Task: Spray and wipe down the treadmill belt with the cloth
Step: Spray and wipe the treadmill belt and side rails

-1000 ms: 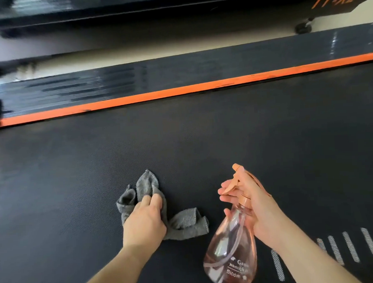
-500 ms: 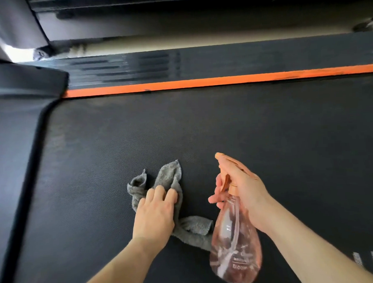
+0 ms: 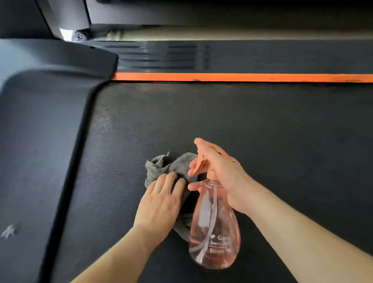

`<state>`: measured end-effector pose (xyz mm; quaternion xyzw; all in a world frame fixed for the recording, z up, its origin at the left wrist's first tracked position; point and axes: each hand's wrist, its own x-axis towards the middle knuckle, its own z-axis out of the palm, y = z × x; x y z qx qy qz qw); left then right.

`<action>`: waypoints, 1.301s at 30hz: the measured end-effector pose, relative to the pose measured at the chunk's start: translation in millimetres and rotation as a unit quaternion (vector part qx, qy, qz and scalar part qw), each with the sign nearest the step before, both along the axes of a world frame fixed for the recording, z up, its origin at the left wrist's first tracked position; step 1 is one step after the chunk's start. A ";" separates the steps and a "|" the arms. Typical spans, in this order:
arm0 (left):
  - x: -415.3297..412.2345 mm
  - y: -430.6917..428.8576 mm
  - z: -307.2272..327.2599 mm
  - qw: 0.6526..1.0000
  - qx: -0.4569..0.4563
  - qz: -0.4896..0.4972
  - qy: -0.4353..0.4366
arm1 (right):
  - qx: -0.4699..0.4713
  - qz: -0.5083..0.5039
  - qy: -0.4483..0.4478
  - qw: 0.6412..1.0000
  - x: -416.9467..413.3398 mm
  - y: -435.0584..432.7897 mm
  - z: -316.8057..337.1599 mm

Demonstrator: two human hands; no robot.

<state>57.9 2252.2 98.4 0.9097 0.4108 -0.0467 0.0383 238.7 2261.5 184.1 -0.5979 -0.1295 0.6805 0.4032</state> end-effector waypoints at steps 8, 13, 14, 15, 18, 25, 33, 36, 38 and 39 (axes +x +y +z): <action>-54.9 29.5 -2.0 0.999 0.007 0.048 0.023 | 0.047 0.087 -0.045 0.994 -58.6 45.1 0.9; -62.8 46.0 -9.0 0.997 -0.013 0.080 0.011 | 0.053 0.102 -0.073 0.991 -85.6 69.5 -7.7; -64.0 51.0 -11.7 0.995 -0.021 0.092 -0.008 | 0.056 0.104 -0.084 0.989 -90.9 75.8 -10.2; -62.8 54.8 -13.2 0.994 -0.028 0.105 -0.026 | 0.064 0.100 -0.083 0.989 -94.2 82.4 -10.7; -48.4 74.8 -16.9 0.990 -0.031 0.134 -0.038 | 0.074 0.069 -0.076 0.992 -85.8 101.4 -5.2; 2.6 123.2 -38.8 0.969 -0.027 0.239 -0.056 | 0.184 0.036 -0.215 0.959 -33.2 160.7 10.6; -1.5 114.4 -41.1 0.965 -0.020 0.261 -0.028 | 0.361 -0.033 -0.404 0.840 -5.6 241.9 15.5; 1.7 119.7 -39.5 0.964 -0.015 0.265 -0.026 | 0.389 -0.092 -0.428 0.810 7.7 277.6 19.2; 5.2 125.0 -39.7 0.963 -0.010 0.266 -0.036 | 0.392 -0.143 -0.433 0.799 14.0 301.1 17.2; 1.9 120.2 -38.8 0.963 -0.004 0.267 -0.035 | 0.388 -0.163 -0.429 0.799 11.7 305.7 12.3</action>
